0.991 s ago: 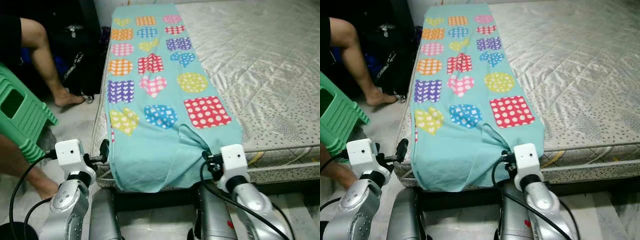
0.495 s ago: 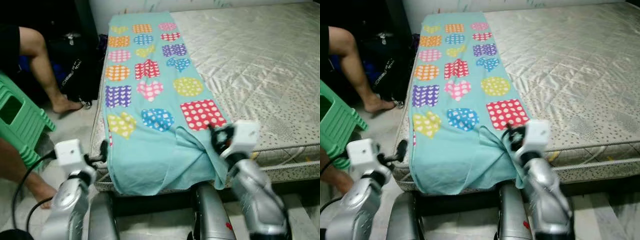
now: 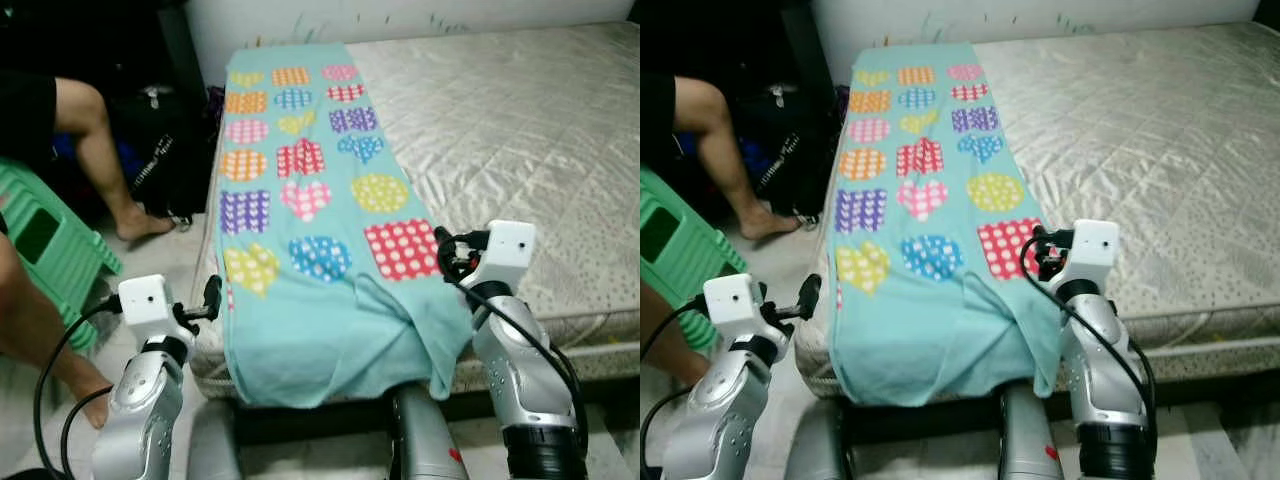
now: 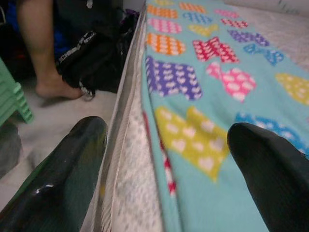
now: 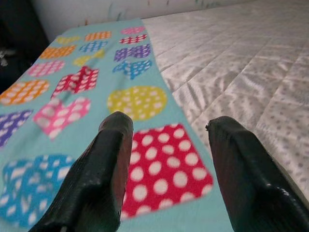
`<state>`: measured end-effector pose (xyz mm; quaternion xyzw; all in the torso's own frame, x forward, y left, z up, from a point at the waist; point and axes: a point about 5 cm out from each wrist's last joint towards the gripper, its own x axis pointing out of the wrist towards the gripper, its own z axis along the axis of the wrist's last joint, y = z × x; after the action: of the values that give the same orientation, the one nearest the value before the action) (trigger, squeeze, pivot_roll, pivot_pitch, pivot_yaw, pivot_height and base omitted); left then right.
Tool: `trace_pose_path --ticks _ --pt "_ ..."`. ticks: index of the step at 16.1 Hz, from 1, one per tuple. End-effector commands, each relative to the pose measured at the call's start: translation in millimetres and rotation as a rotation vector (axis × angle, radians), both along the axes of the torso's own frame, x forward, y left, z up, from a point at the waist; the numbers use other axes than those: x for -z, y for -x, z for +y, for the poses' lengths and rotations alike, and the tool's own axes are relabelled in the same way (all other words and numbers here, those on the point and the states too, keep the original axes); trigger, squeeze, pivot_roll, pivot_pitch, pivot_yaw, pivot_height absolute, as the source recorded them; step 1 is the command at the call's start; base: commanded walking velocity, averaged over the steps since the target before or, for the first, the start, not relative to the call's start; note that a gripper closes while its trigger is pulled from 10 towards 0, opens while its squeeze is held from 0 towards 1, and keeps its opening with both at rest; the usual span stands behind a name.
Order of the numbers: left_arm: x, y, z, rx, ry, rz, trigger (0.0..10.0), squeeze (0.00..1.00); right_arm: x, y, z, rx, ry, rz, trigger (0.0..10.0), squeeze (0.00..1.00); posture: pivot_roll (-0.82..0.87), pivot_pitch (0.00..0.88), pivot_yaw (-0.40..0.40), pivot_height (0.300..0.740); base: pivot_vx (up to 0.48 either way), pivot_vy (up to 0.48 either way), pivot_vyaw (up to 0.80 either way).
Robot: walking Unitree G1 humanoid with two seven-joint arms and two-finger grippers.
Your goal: Clean up the room
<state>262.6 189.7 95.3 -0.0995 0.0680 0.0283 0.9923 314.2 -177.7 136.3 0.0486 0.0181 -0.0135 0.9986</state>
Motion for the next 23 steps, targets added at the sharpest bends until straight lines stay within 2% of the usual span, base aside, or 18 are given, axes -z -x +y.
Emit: trace_pose_path --ticks 1,5,9,23 --pt "-3.0 -4.9 -0.9 0.016 -0.013 -0.018 10.0 0.0 -5.7 -4.6 0.4 0.007 -0.005 -0.027 10.0 0.0 -0.12 0.0 0.059 0.609 0.0 0.0 0.0" --pt "-4.5 -12.1 -2.9 0.028 -0.011 -0.031 10.0 0.0 -7.7 -7.4 -2.0 0.021 -0.006 -0.047 10.0 0.0 -0.13 0.0 0.068 0.659 0.0 0.0 0.0" --pt "0.5 -12.0 -6.8 0.029 -0.017 -0.016 10.0 0.0 -8.0 -7.8 -5.6 0.051 -0.002 -0.059 10.0 0.0 -0.13 0.0 0.073 0.714 0.0 0.0 0.0" --pt "0.5 -12.0 -6.8 0.029 -0.017 -0.016 10.0 0.0 -8.0 -7.8 -5.6 0.051 -0.002 -0.059 10.0 0.0 -0.13 0.0 0.073 0.714 0.0 0.0 0.0"
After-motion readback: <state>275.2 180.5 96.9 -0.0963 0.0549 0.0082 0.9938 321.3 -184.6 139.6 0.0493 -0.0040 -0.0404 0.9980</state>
